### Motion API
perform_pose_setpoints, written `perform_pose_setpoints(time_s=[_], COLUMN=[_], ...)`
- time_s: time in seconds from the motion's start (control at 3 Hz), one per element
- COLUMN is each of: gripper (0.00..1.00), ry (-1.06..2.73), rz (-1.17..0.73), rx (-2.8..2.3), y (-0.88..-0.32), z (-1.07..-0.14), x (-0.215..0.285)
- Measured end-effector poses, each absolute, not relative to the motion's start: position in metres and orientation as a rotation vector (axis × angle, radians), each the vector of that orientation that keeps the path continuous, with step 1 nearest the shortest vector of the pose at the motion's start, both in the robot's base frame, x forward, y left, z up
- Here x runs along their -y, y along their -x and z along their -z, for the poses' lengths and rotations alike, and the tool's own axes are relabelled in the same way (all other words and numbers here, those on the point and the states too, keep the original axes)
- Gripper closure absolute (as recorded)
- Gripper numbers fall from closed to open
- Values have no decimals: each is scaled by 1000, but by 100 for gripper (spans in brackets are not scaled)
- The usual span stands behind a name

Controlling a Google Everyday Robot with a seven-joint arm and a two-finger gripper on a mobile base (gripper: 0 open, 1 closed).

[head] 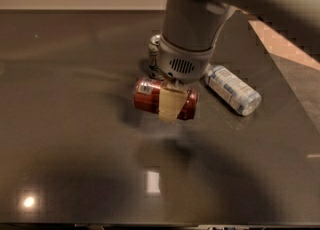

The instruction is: Pick coke can

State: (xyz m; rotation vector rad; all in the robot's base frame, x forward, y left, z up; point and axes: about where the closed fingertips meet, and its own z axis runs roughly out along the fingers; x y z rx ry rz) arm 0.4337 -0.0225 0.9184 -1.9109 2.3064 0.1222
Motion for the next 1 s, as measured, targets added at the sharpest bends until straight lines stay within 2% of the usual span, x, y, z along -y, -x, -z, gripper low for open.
perform_pose_setpoints(time_s=[1.0], gripper=[100], ry=[1998], rz=[-223], rx=[-2076], y=[-442], z=[-998], x=[11])
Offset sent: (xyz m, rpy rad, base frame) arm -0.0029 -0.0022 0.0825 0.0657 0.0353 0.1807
